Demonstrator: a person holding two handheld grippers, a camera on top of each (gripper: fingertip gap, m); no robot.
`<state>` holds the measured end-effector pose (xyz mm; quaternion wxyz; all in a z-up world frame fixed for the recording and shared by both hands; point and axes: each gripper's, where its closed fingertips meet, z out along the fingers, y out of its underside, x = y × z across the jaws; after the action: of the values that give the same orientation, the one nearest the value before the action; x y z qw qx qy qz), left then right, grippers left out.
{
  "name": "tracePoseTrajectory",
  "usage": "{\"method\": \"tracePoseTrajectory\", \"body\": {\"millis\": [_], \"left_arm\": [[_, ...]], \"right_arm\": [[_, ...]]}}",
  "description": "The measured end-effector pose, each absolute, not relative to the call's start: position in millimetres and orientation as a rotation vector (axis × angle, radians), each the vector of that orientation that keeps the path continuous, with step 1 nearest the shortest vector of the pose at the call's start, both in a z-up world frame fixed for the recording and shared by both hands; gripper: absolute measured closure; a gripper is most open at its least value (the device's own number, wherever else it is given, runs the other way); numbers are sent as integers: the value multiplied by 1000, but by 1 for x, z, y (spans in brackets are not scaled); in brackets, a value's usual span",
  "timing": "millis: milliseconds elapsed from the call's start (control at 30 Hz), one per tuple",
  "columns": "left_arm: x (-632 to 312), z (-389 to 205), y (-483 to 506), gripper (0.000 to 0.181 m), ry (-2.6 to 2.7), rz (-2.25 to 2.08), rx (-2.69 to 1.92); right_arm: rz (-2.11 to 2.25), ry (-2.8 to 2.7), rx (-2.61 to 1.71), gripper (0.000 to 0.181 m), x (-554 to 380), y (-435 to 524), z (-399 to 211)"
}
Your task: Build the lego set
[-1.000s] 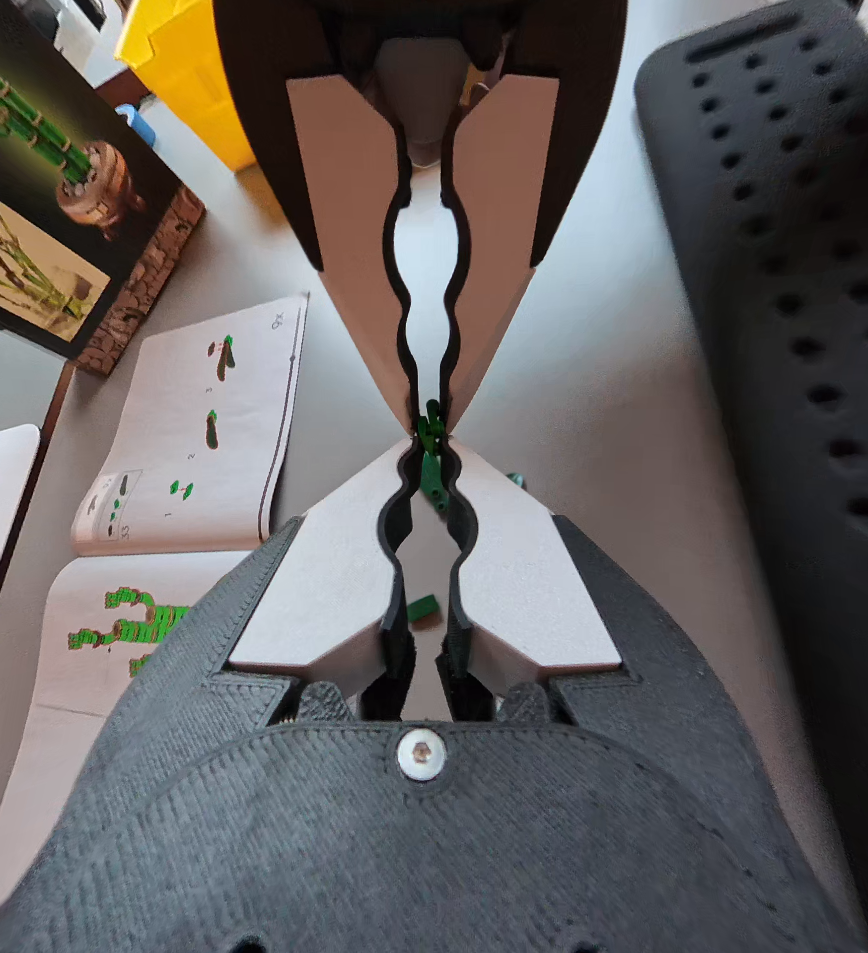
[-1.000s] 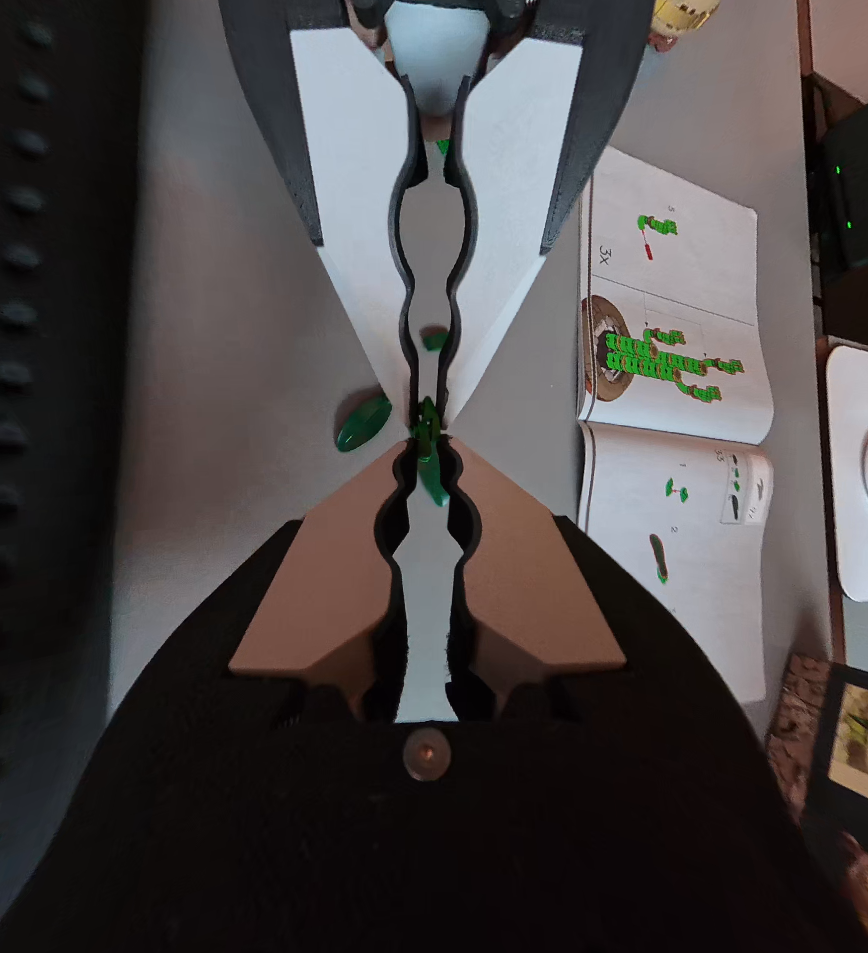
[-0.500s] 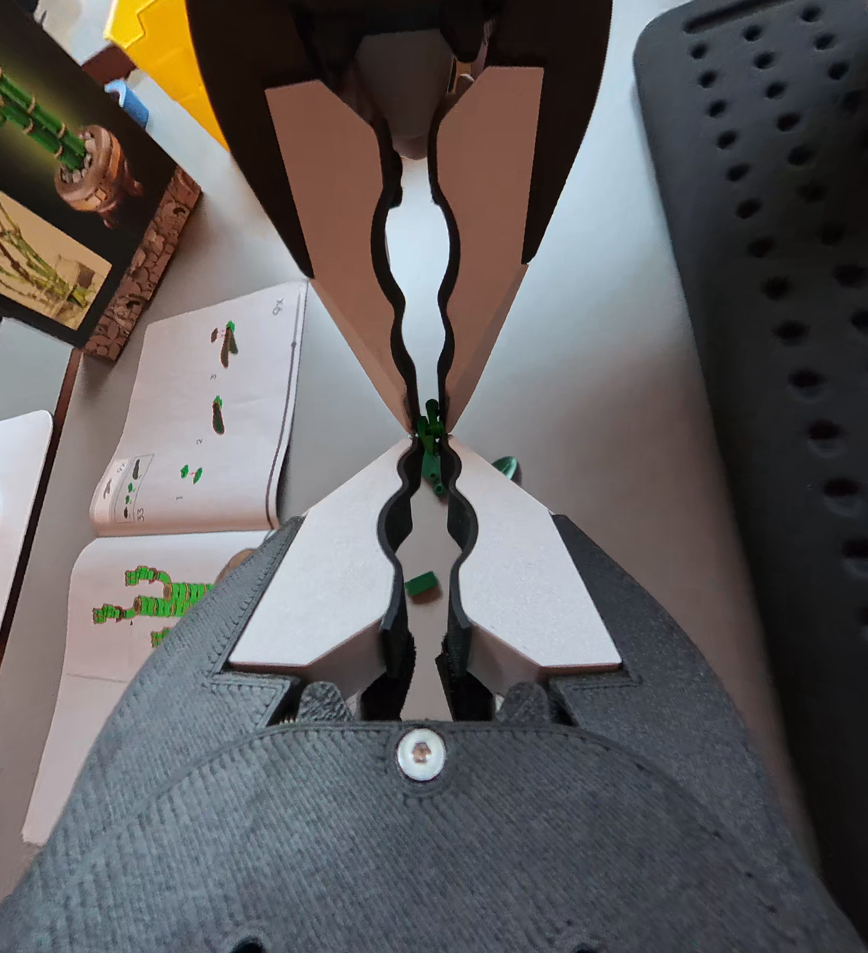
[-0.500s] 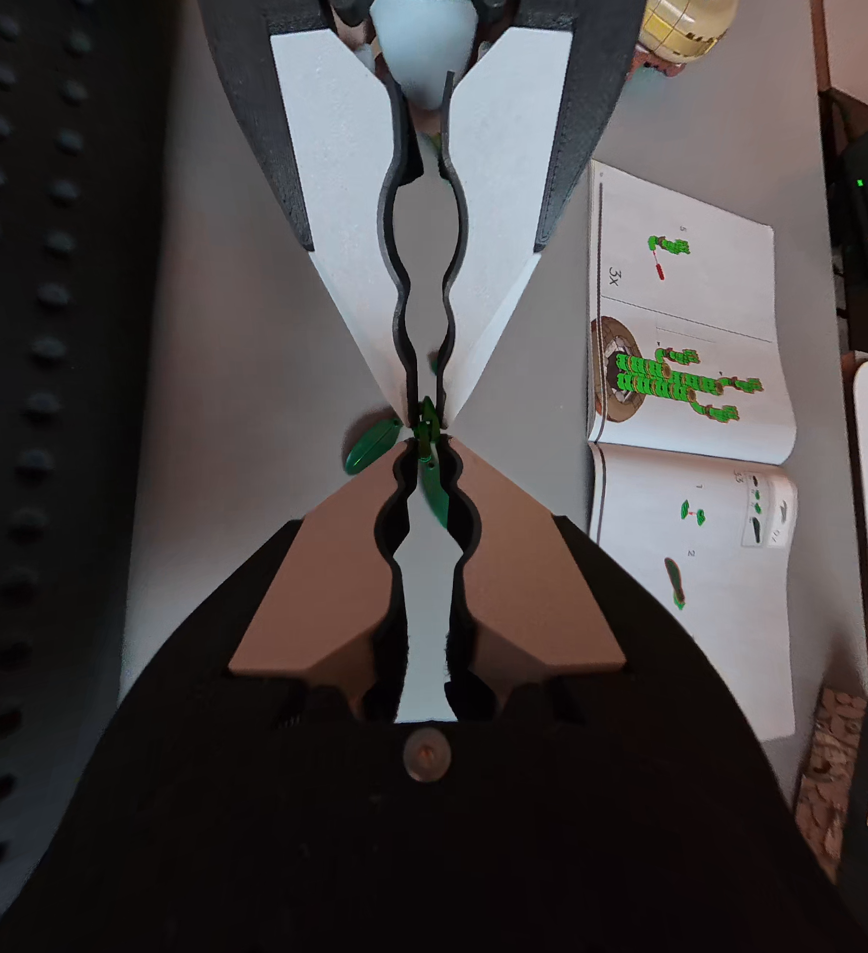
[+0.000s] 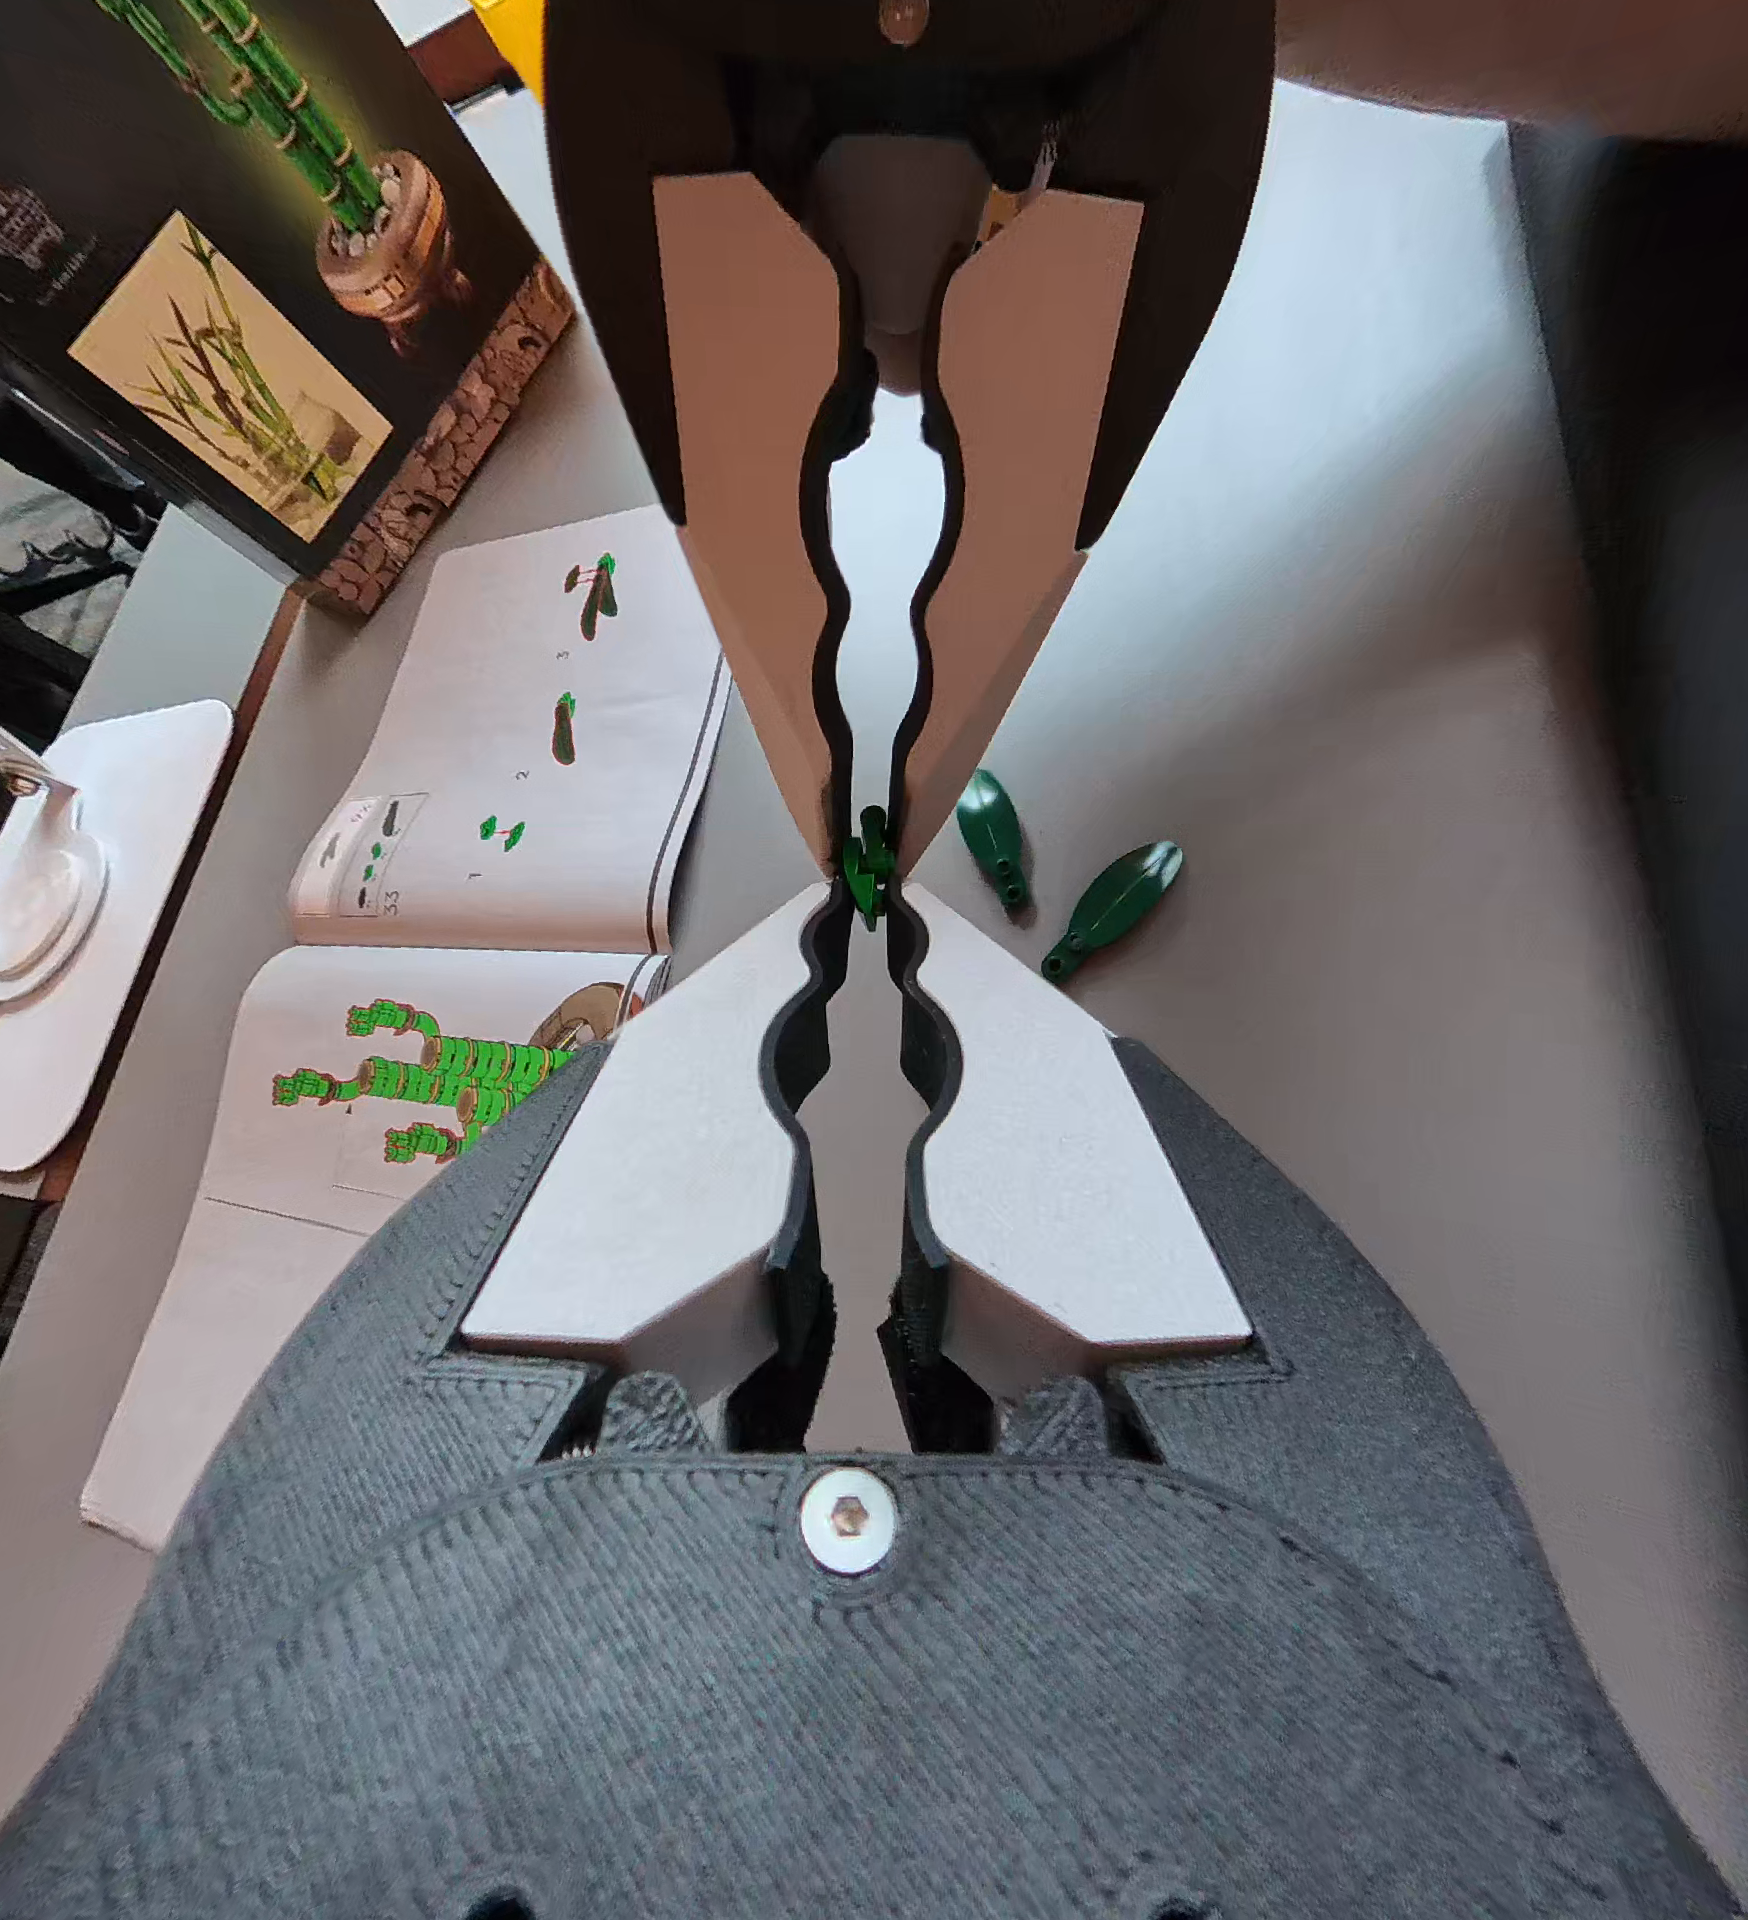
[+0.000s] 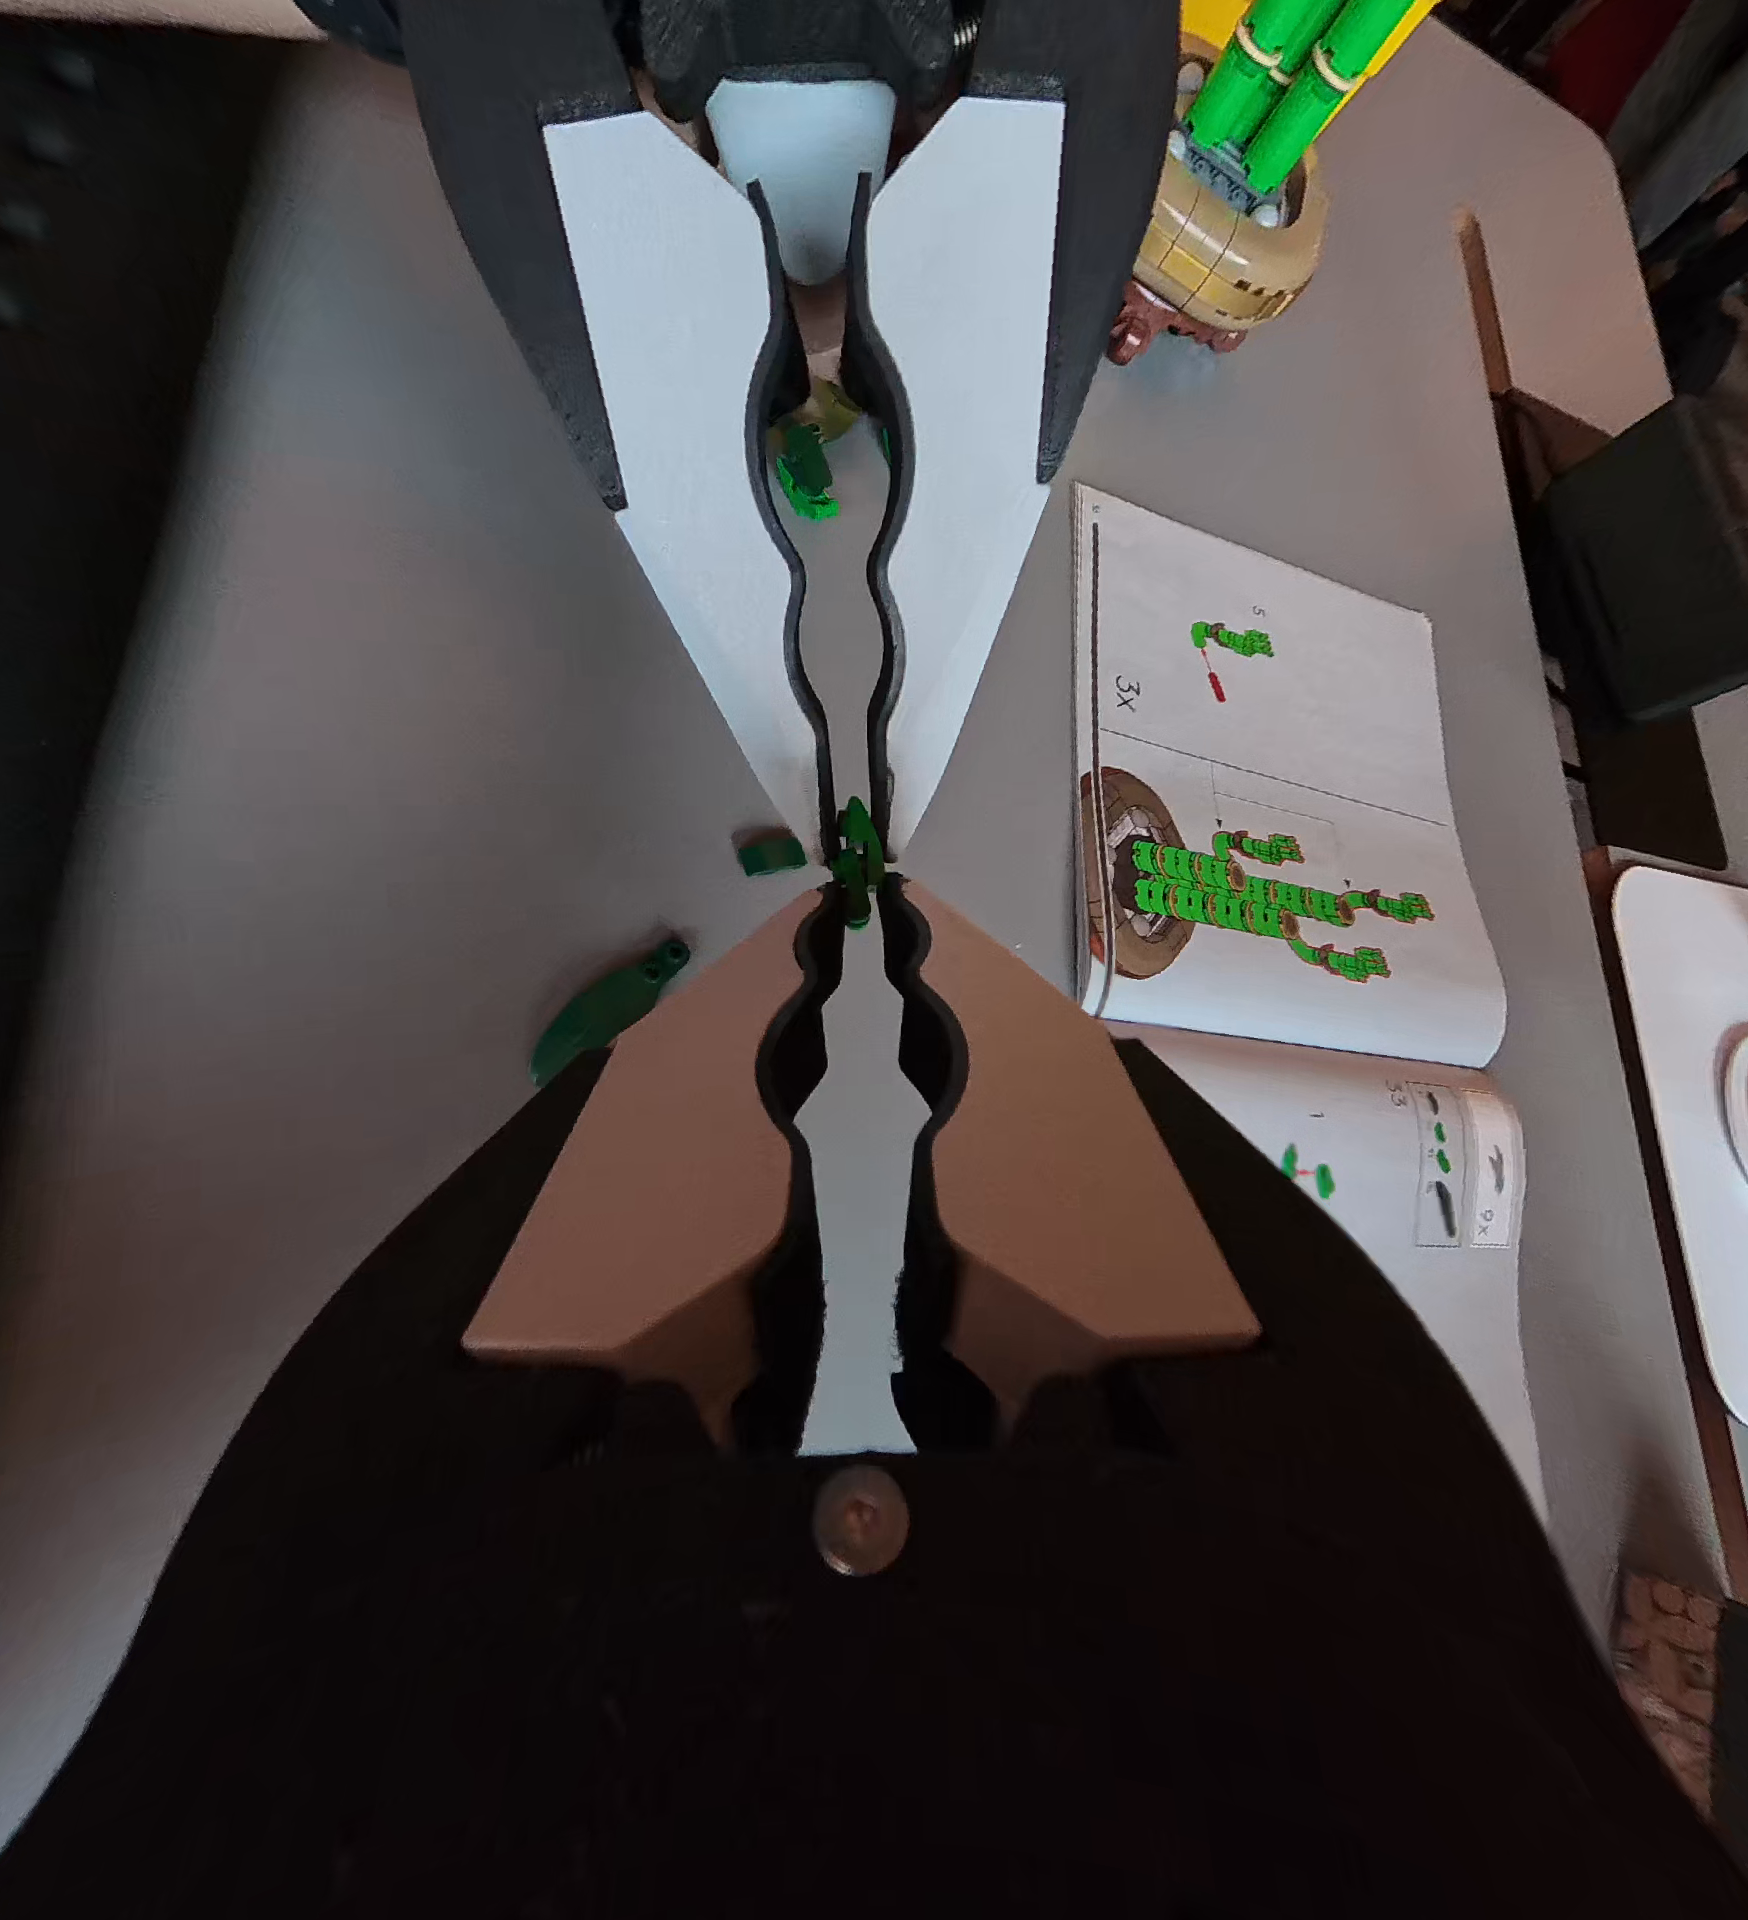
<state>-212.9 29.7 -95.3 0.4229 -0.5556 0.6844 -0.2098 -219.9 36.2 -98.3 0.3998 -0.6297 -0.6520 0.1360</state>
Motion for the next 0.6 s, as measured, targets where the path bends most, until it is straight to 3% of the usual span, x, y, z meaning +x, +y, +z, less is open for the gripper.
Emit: {"method": "tracePoseTrajectory", "body": {"millis": [600], "left_arm": [[-208, -82, 33, 177, 1632, -522, -1316]], "right_arm": [[269, -1552, -1530, 175, -215, 39, -84]]}}
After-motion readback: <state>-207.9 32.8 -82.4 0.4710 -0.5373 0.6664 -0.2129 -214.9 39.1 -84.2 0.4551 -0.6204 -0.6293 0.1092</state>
